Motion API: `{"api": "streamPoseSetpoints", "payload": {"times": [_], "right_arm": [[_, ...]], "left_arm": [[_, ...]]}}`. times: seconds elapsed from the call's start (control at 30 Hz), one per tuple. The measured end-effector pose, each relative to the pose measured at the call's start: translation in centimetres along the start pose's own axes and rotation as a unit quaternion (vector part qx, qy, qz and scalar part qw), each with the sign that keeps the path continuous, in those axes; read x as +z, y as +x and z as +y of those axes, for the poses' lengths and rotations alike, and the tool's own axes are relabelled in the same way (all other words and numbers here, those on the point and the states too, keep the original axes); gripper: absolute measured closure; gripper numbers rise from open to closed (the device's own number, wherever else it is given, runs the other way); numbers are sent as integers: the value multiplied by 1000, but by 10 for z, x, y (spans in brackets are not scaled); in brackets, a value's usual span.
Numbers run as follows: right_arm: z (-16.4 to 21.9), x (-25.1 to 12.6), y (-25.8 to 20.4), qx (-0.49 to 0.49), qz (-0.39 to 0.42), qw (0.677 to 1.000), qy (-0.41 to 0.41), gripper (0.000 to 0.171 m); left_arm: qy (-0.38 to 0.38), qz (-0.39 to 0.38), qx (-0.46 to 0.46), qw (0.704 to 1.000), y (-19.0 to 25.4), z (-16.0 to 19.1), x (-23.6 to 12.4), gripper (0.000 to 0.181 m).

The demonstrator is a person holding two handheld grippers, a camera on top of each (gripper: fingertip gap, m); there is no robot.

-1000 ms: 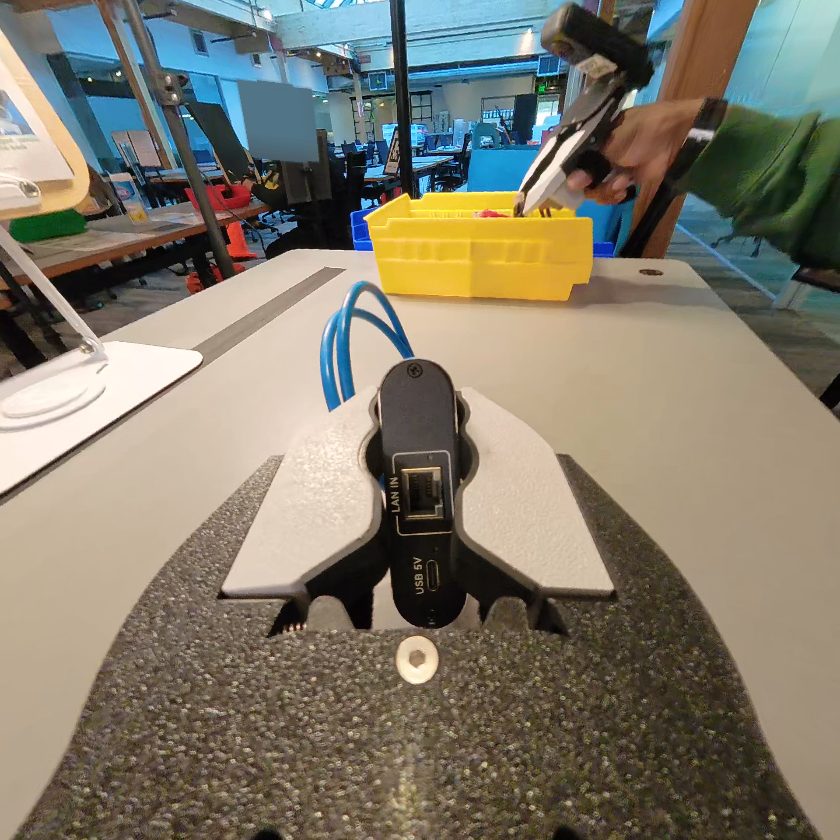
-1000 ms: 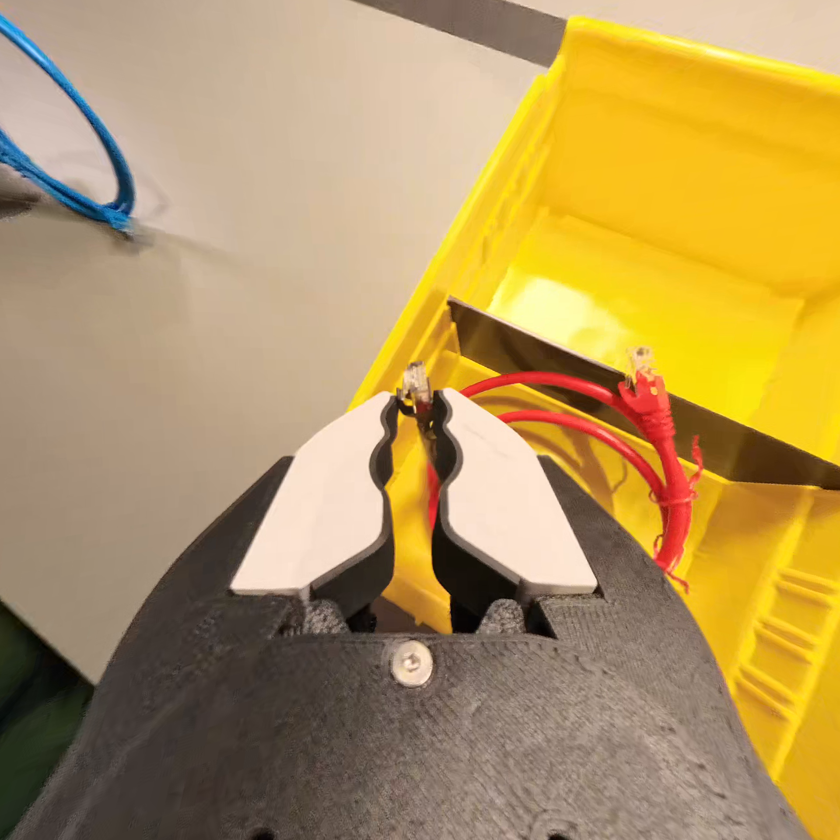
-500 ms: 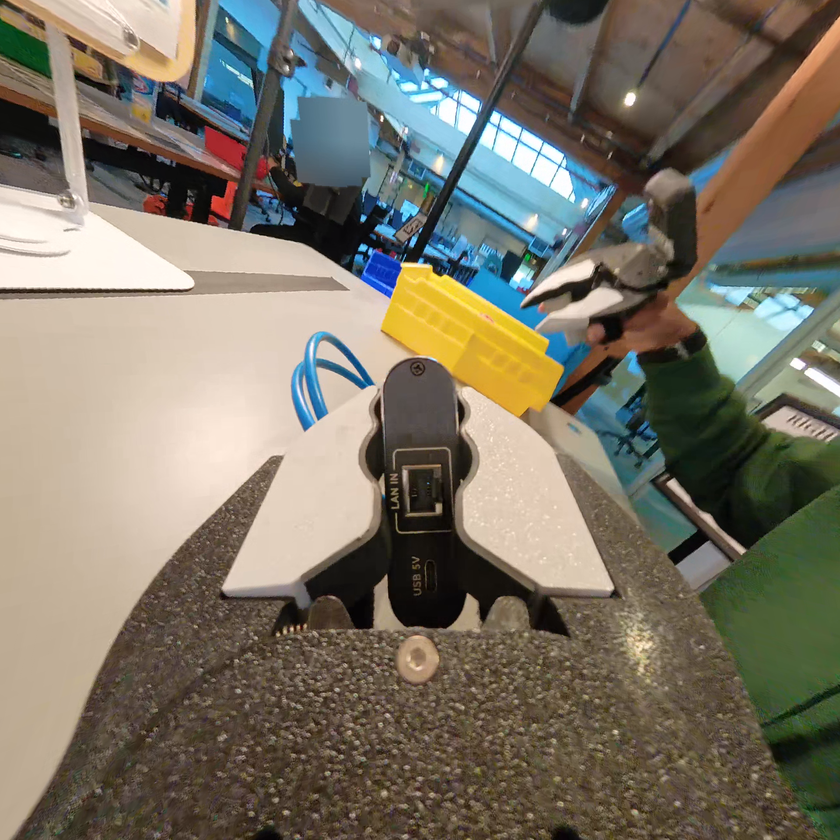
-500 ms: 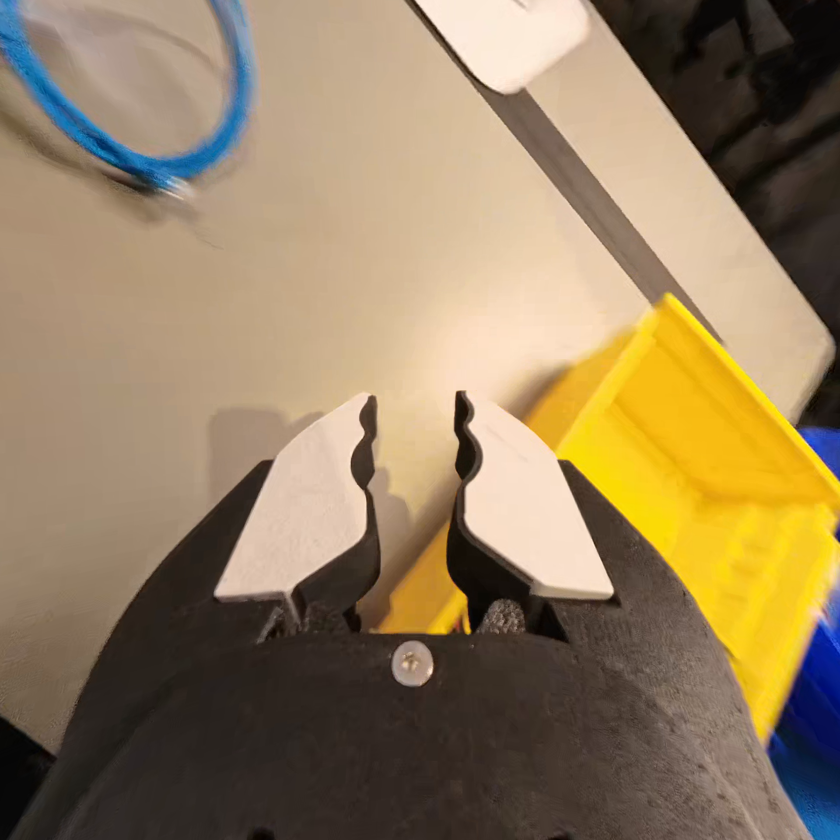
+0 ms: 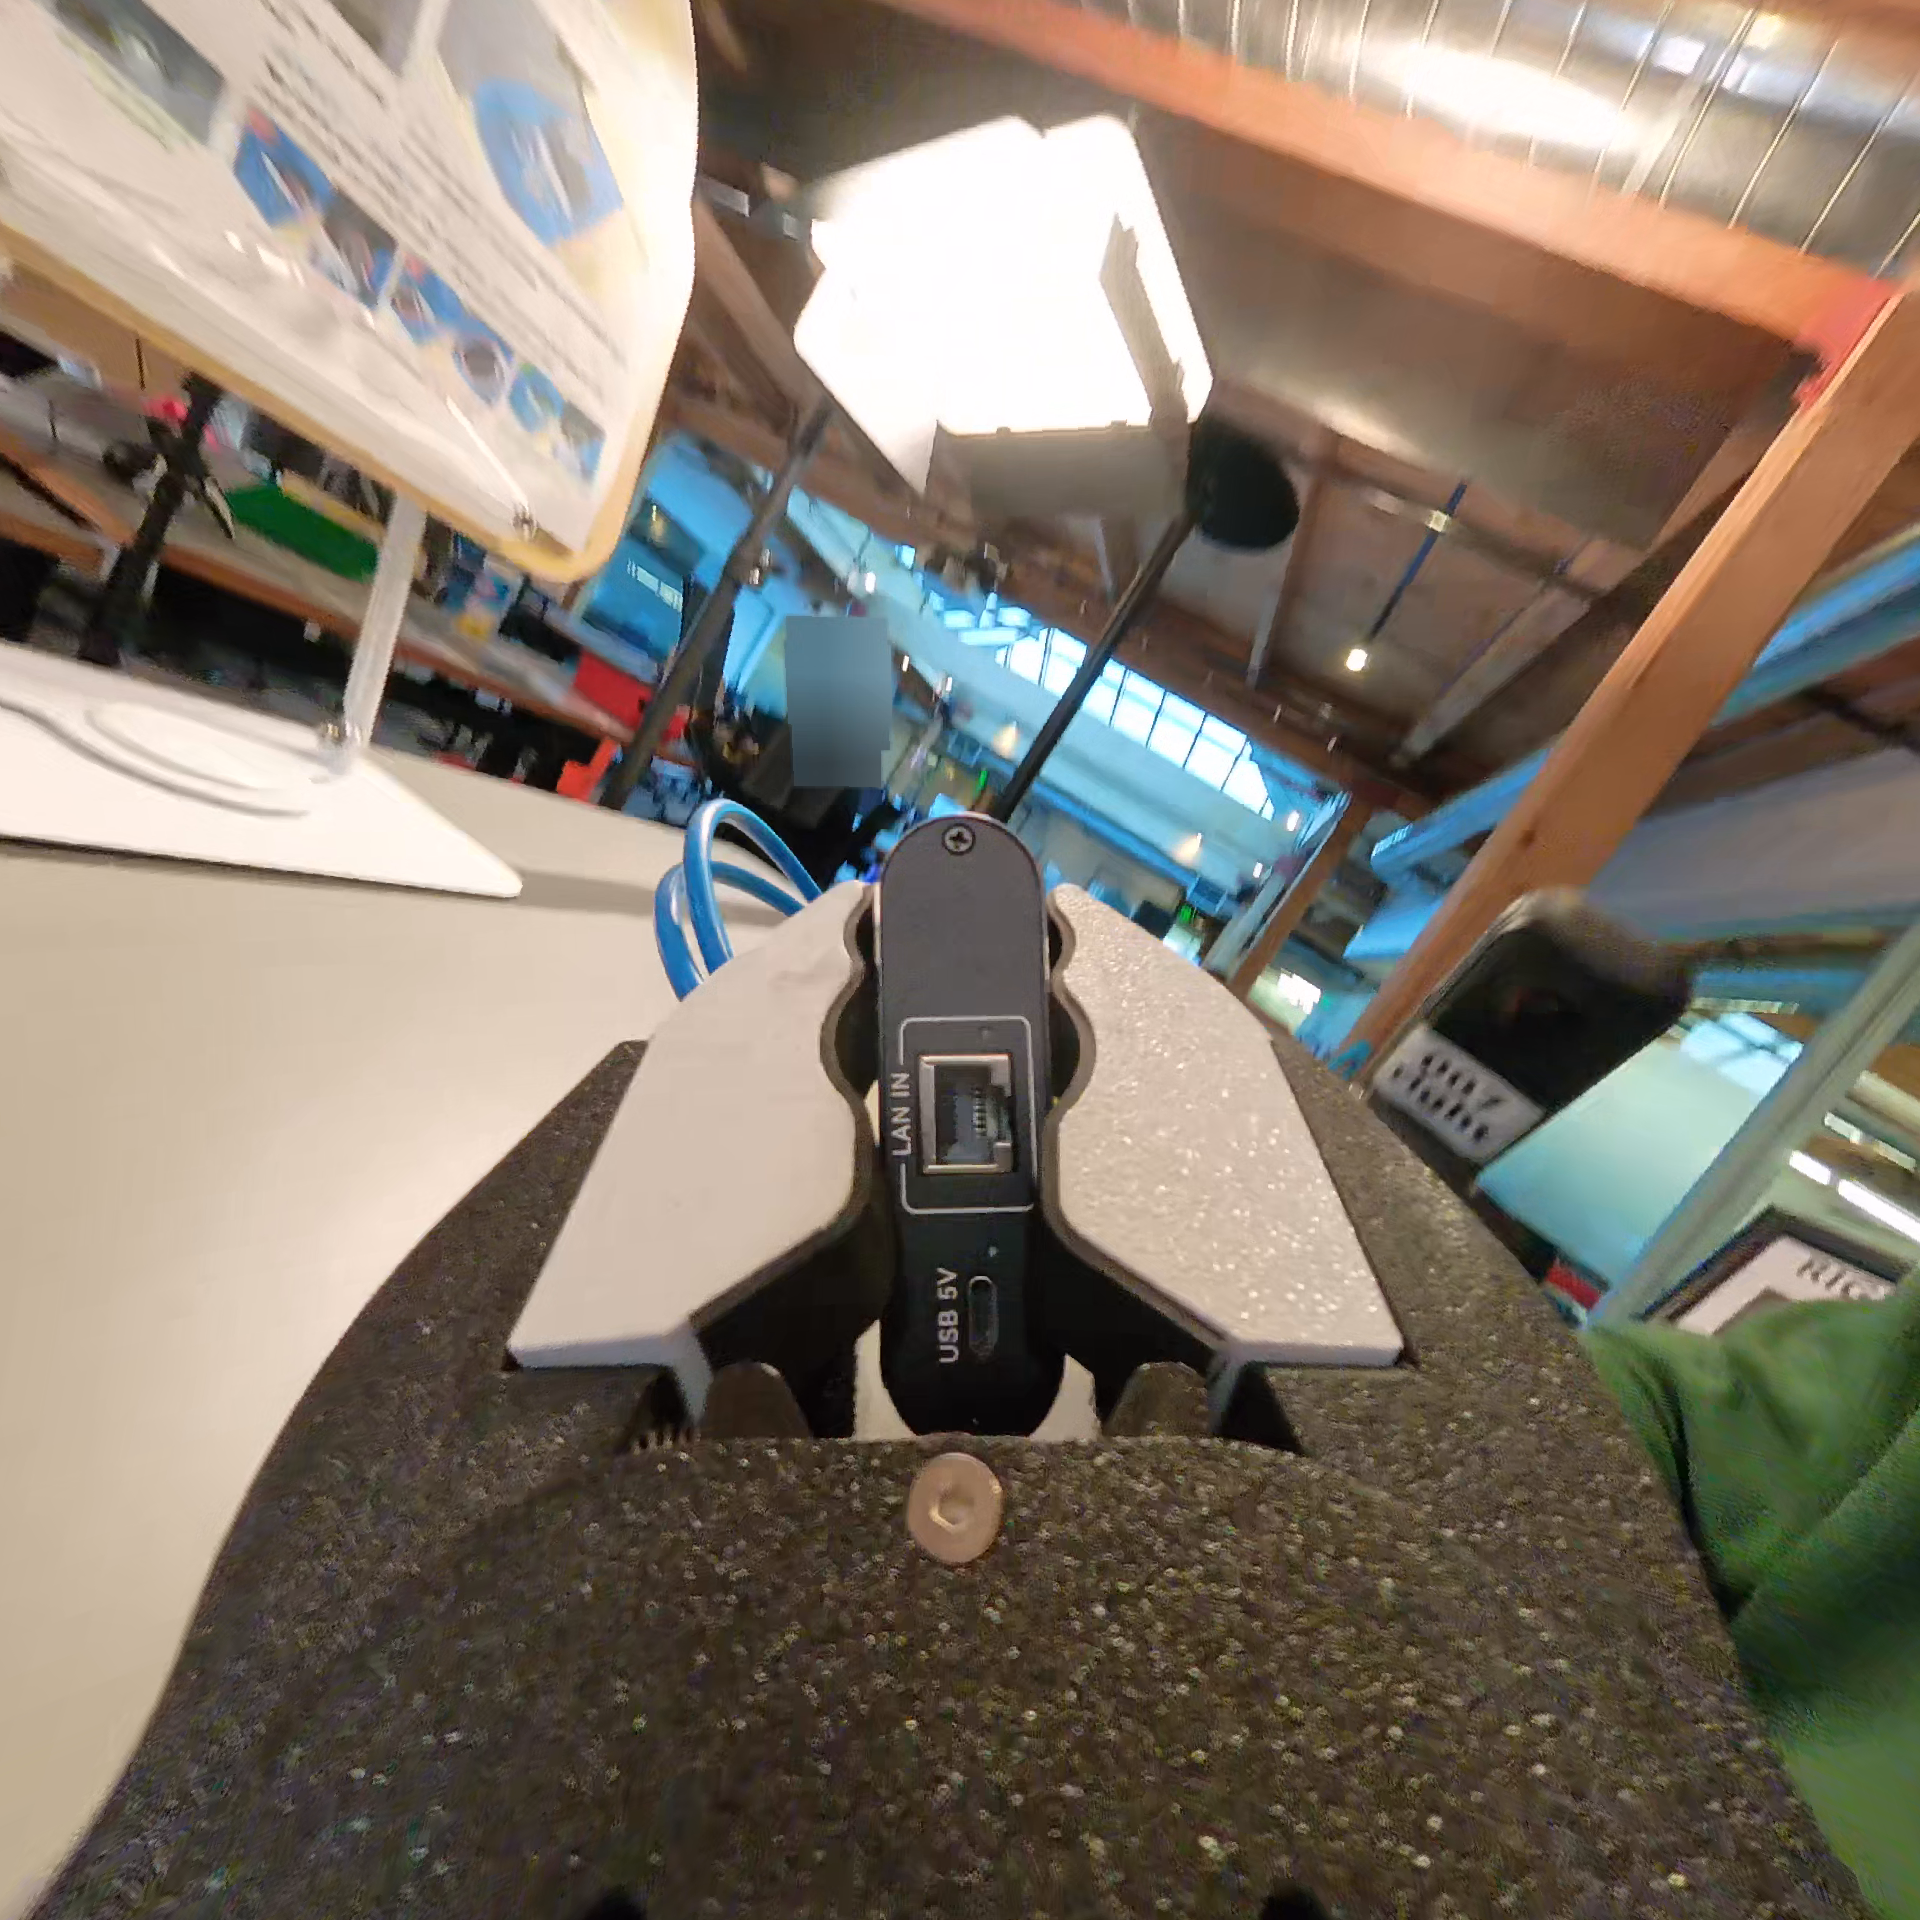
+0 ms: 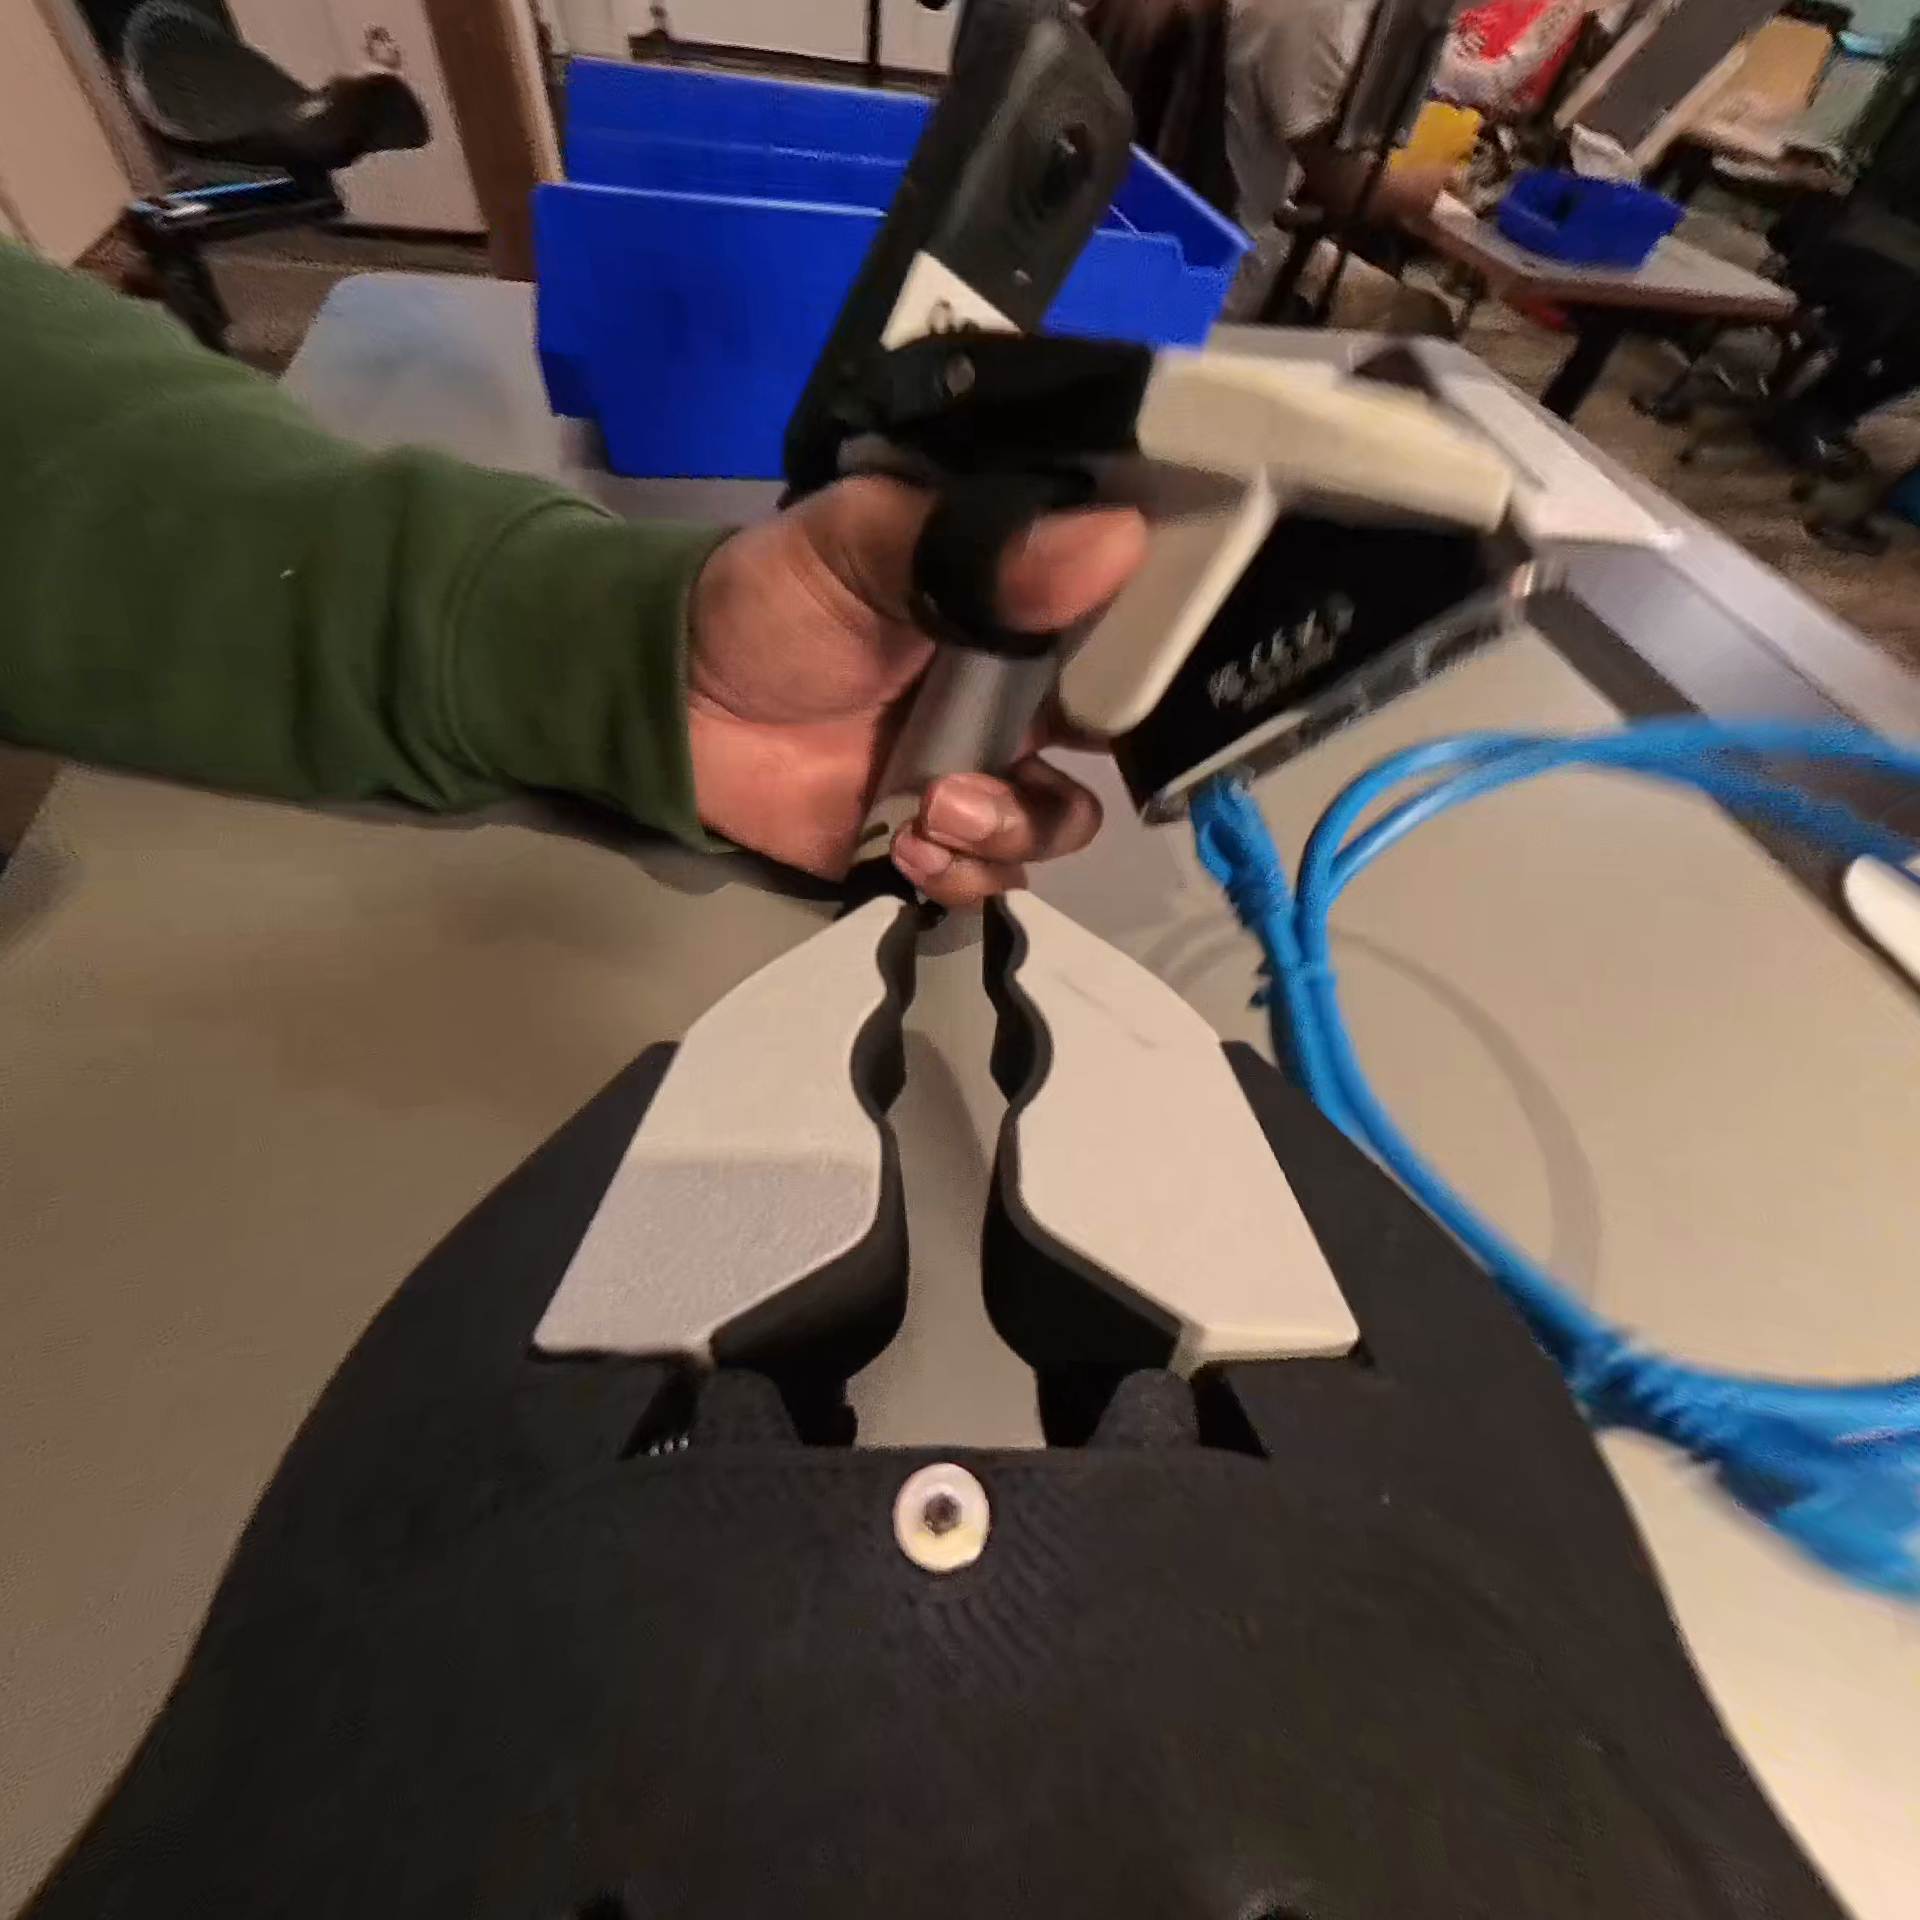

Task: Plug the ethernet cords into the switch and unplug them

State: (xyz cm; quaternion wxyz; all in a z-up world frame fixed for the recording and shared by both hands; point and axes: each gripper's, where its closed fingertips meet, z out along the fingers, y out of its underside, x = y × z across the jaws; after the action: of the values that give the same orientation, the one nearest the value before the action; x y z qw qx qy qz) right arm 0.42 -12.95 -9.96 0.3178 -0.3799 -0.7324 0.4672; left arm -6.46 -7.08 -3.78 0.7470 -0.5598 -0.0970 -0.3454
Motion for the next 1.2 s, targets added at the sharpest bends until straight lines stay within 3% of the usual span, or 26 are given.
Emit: {"api": "streamPoseSetpoints", "payload": {"times": [0.13,0.33,0.53,0.83,1.2], "right_arm": [[13,21,2,125,2,992,-18,149],[-12,19,20,236,-24,968,83,143],[-16,-7,34,250,-23,959,134,157],[-14,-36,50,239,-2,956,168,160],[-15,-37,50,214,8,962,169,162]], "left_arm": [[71,34,-24,997,10,-16,-4,153],[95,83,-64,990,26,-14,-2,153],[33,107,-69,991,34,5,9,153],[-123,118,-9,985,39,38,14,148],[-182,118,-16,976,41,52,11,149]]}}
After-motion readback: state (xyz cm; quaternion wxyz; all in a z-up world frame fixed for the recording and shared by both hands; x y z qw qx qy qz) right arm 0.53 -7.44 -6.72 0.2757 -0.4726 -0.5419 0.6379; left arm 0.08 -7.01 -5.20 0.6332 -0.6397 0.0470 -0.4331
